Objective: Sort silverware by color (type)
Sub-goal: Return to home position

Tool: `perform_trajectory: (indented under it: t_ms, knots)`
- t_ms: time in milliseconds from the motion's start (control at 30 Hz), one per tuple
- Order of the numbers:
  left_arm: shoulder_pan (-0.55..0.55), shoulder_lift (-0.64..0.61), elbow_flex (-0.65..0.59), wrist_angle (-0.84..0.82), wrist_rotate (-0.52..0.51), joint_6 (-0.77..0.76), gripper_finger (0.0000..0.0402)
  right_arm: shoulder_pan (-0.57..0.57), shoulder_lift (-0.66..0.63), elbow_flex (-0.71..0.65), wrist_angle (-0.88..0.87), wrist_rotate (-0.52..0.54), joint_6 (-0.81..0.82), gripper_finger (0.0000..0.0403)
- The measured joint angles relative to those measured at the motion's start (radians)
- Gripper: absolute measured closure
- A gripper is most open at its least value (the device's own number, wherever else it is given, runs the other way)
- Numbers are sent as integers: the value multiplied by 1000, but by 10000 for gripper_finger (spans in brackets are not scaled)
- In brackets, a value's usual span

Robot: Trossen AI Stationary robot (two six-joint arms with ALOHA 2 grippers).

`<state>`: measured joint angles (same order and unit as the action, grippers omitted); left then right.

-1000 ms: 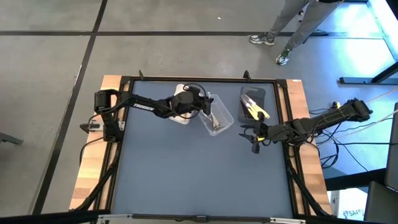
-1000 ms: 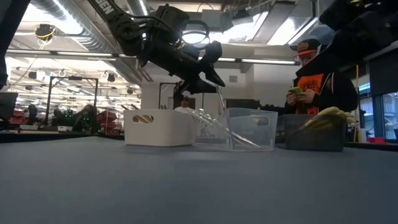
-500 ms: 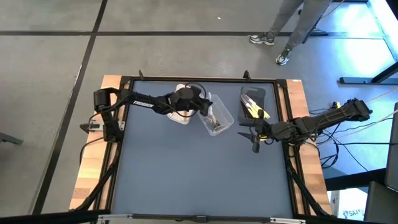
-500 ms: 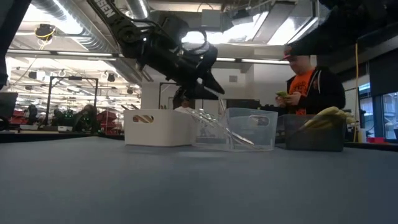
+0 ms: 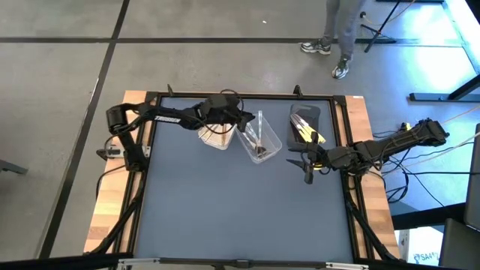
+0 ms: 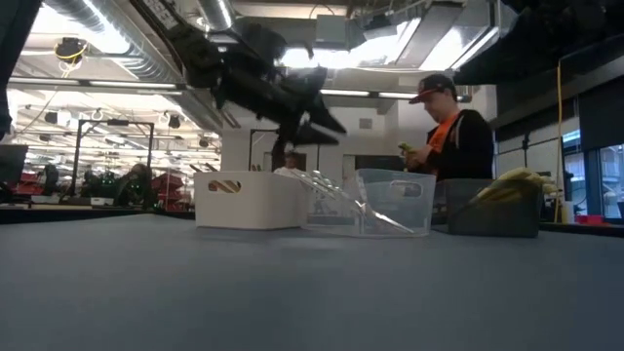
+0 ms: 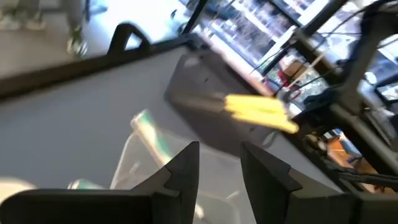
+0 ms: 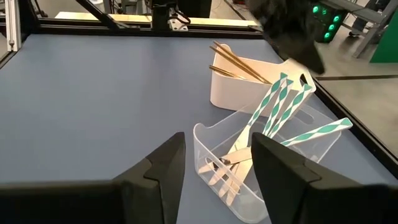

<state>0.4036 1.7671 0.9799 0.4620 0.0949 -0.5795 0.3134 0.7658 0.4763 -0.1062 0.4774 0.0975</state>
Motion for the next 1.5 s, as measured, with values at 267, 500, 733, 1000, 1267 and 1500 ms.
perform_trajectory:
  t_ms: [267, 500, 733, 1000, 1267, 1500]
  knots:
    - [9, -235, 1, -128, 32, 170, 300, 0, -33, 35, 0, 0, -1, 235]
    - [17, -540, 1, -421, 20, 354, 342, 0, -108, 110, -52, 0, -78, 294]
    - [17, -851, 1, -698, 18, 502, 382, 0, -259, 154, -162, 0, -87, 361]
    - [-71, -1143, -109, -844, -119, 478, 400, 0, -445, 153, -266, 0, -76, 399]
    - [-152, -1427, -481, -568, -164, 461, 399, 0, -504, 147, -321, -38, -76, 394]
    - [-165, -1623, -699, -468, -159, 456, 399, 0, -557, 55, -293, -41, -49, 393]
